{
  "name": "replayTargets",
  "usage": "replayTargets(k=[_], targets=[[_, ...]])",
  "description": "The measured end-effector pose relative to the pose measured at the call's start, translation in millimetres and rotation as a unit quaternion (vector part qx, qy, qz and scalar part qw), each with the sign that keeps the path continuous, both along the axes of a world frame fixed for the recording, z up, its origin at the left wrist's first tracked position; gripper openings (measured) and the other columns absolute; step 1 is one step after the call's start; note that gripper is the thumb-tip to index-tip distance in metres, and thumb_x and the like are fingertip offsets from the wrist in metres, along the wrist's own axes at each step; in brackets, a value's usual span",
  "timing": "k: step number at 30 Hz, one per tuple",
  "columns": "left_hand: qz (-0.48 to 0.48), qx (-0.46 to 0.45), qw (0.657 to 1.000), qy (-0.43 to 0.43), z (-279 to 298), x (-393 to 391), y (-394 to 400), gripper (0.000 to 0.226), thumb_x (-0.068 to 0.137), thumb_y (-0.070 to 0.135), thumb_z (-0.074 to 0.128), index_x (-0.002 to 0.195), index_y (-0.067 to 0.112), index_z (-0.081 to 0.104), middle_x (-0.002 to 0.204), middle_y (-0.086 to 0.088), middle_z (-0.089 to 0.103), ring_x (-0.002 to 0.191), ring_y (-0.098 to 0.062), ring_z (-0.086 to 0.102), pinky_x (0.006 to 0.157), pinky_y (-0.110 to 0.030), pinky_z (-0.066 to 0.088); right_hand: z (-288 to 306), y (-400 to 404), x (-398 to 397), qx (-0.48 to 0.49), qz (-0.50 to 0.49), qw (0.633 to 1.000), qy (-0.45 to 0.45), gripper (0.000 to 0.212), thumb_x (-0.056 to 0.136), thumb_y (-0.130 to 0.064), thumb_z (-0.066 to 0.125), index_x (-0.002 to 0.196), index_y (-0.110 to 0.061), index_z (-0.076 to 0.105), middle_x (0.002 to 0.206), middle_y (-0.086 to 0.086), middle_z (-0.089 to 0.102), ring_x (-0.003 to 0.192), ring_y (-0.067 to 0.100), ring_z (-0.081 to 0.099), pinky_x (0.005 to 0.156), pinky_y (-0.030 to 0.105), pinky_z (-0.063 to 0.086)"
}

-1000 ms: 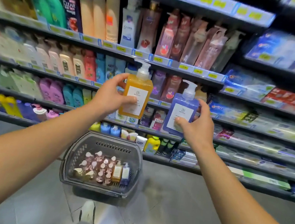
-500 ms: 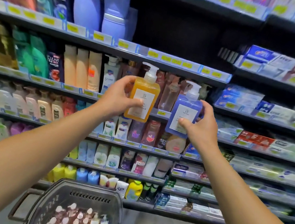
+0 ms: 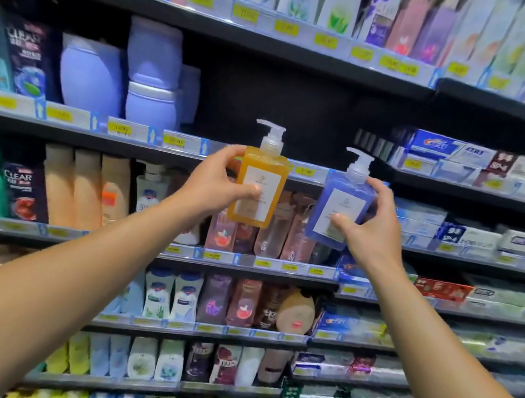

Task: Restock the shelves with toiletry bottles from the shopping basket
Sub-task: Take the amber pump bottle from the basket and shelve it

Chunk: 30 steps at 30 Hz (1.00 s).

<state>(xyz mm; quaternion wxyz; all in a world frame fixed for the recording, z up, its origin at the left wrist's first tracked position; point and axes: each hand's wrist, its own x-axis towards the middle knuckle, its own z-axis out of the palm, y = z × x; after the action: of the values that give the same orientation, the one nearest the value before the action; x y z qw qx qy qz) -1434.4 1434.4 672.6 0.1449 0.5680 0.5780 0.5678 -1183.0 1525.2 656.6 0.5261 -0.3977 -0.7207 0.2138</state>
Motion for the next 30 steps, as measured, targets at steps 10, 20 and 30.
replayTargets(k=[10, 20, 30], targets=[[0.012, 0.015, 1.0, 0.012, 16.7, 13.6, 71.2, 0.061, 0.076, 0.017, 0.081, 0.129, 0.028, 0.053, 0.113, 0.005, 0.064, 0.102, -0.012, 0.064, 0.09, -0.043, 0.055, 44.2, 94.6, 9.9, 0.064, -0.021, 0.998, 0.008, 0.072, 0.073, -0.015, 0.082, 0.131, -0.033, 0.043, 0.105, -0.014, 0.058, 0.08, -0.019, 0.055, 0.059, -0.003, 0.037], [0.057, 0.012, 0.998, 0.01, 29.2, 33.5, 137.5, 0.063, 0.076, 0.024, 0.081, 0.131, 0.03, 0.052, 0.114, 0.006, 0.063, 0.1, -0.017, 0.067, 0.086, -0.045, 0.057, 71.5, 205.9, 4.6, 0.066, 0.008, 0.998, -0.004, 0.072, 0.078, -0.015, 0.076, 0.135, -0.034, 0.036, 0.121, 0.0, 0.058, 0.101, 0.017, 0.059, 0.079, 0.02, 0.046], [0.084, 0.001, 0.996, 0.015, 33.9, 41.1, 156.1, 0.06, 0.079, 0.023, 0.079, 0.131, 0.032, 0.052, 0.113, 0.009, 0.063, 0.097, -0.014, 0.068, 0.082, -0.042, 0.059, 71.7, 261.7, -10.9, 0.02, 0.029, 0.995, -0.095, 0.062, 0.083, -0.018, 0.072, 0.133, -0.02, 0.036, 0.105, -0.002, 0.055, 0.088, 0.016, 0.053, 0.074, 0.025, 0.036]])
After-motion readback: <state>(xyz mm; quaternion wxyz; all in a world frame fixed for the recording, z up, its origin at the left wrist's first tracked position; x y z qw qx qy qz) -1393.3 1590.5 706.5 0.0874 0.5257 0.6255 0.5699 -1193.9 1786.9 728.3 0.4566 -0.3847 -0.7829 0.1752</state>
